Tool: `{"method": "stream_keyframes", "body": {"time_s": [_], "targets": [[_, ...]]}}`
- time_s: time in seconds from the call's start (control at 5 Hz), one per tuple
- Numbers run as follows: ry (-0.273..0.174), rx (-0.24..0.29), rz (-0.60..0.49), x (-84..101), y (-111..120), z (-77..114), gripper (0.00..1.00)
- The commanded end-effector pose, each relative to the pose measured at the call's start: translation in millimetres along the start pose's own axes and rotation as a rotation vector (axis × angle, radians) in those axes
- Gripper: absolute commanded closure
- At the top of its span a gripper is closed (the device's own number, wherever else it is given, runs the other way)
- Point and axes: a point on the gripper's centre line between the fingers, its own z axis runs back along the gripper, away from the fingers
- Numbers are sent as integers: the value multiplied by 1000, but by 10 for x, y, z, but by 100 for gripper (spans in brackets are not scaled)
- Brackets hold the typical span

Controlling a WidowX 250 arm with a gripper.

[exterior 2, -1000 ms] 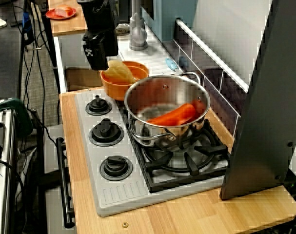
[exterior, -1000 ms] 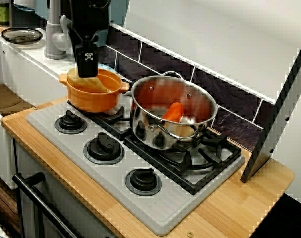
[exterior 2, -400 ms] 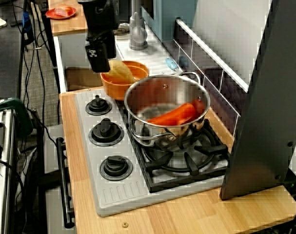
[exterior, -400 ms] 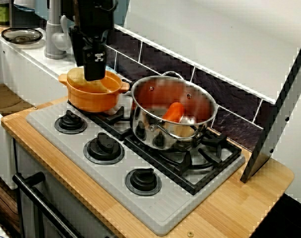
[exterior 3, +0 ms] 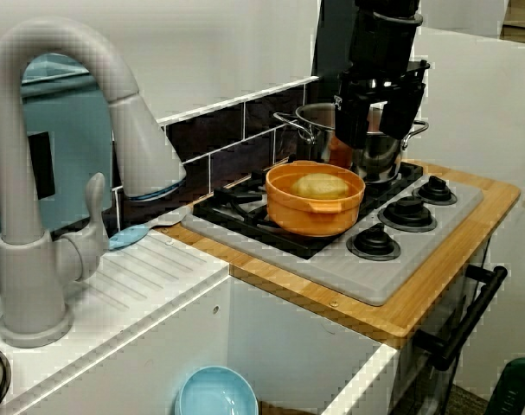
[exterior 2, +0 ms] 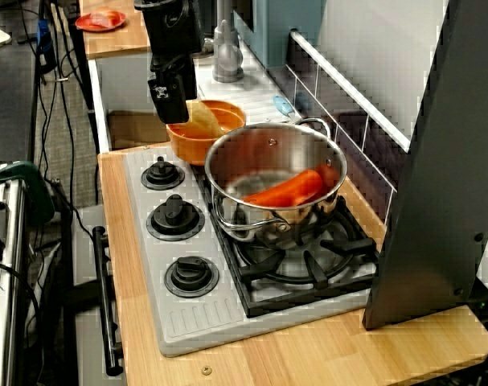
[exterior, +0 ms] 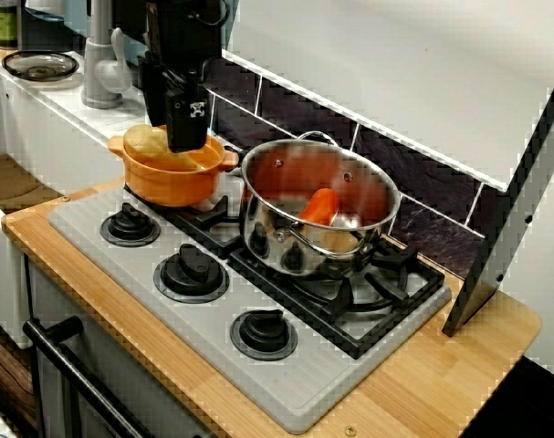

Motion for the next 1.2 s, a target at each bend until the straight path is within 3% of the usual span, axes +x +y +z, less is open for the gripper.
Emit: {"method": "stream_keyframes", "body": {"time_s": [0.0, 1.0], "targets": [[-24, 35, -19, 0, -14, -162, 0], [-63, 0, 8, -43, -64, -243, 0]]}}
